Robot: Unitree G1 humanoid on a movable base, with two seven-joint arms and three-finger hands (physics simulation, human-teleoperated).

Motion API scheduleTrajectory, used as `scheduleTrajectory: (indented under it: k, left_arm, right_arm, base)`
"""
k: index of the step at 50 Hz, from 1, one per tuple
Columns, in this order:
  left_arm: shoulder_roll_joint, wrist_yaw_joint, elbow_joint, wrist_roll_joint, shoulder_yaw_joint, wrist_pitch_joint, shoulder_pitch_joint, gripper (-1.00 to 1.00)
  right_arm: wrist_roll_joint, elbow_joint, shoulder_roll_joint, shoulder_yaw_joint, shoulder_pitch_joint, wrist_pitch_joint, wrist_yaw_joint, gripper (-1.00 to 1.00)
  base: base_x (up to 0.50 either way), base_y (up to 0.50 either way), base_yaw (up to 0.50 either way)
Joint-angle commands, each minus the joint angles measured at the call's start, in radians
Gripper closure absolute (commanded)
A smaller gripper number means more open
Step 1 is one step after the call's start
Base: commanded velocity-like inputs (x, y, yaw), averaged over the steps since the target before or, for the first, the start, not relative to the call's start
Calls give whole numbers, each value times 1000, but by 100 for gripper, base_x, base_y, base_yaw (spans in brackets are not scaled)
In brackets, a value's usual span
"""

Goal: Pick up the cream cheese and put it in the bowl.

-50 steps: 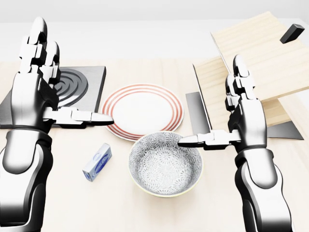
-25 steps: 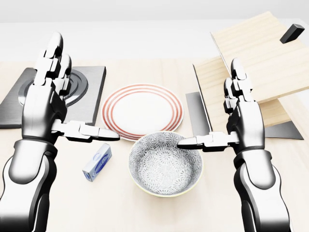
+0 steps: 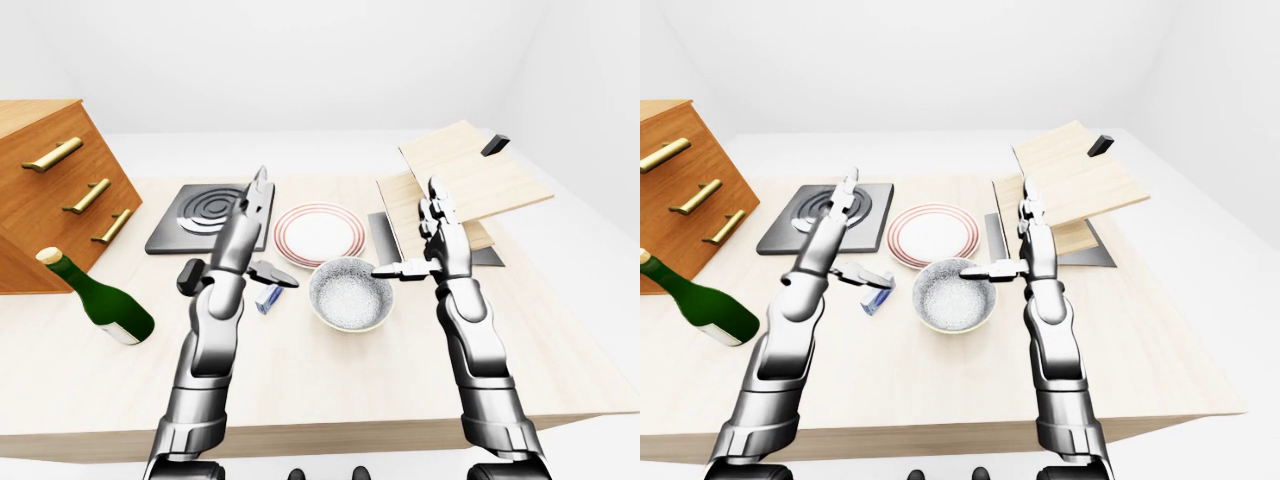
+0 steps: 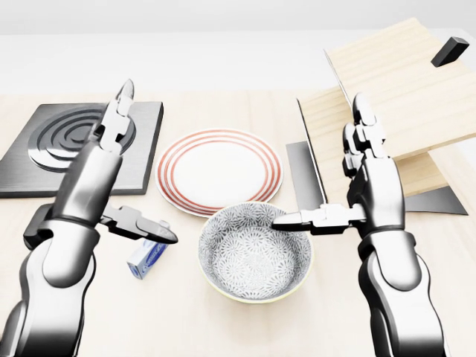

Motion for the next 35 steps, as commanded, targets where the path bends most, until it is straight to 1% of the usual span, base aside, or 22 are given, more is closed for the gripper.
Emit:
scheduleTrajectory:
  k: [1, 3, 4, 6, 7, 10, 12, 13, 15, 18, 23, 31, 35]
  left_arm:
    - [7, -45, 18, 290, -18, 0, -23, -100]
    - [2, -62, 19, 325, -21, 0, -21, -100]
    - [6, -75, 28, 360, -38, 0, -18, -100]
    - [-10, -86, 31, 383, -36, 0, -12, -100]
    - [-9, -88, 44, 408, -42, 0, -13, -100]
    - [-17, -81, 72, 459, -43, 0, -16, -100]
    - [-19, -59, 116, 487, -49, 0, -23, -100]
    - [-20, -59, 125, 502, -52, 0, -23, -100]
    - [-32, -48, 138, 501, -47, 0, -21, -100]
    - [-36, -17, 203, 499, -46, 0, -31, -100]
    - [-36, 6, 238, 504, -51, 0, -35, -100]
    - [-30, 50, 340, 515, -59, 0, -53, -100]
    - [-35, 58, 371, 525, -67, 0, -50, -100]
  right_arm:
    - [1, 13, 0, 1, -1, 0, 0, -100]
    - [2, 18, -1, 0, -2, 0, 1, -100]
    - [3, 14, -1, -1, 0, 0, 1, -100]
    - [2, 10, 0, 1, 1, 0, 0, -100]
    - [1, 9, 1, 2, 2, 0, -1, -100]
    - [0, 8, 2, 3, 2, 0, -1, -100]
    - [1, 16, 2, 2, 2, 0, 0, -100]
    - [1, 16, 2, 2, 2, 0, 0, -100]
    - [1, 16, 2, 3, 3, 0, 0, -100]
    - [1, 26, 3, 3, 4, 0, 1, -100]
    - [1, 19, 2, 2, 4, 0, 0, -100]
    - [2, 29, 1, 1, 2, 0, 1, -100]
    - [2, 21, 1, 2, 4, 0, 0, -100]
  base:
    - [0, 0, 0]
    - [0, 0, 0]
    - [0, 0, 0]
    - [0, 0, 0]
    - [0, 0, 0]
    - [0, 0, 0]
    - [0, 0, 0]
    - [0, 0, 0]
    - [0, 0, 0]
    - [0, 0, 0]
    - [0, 0, 0]
    - [0, 0, 0]
    - [0, 0, 0]
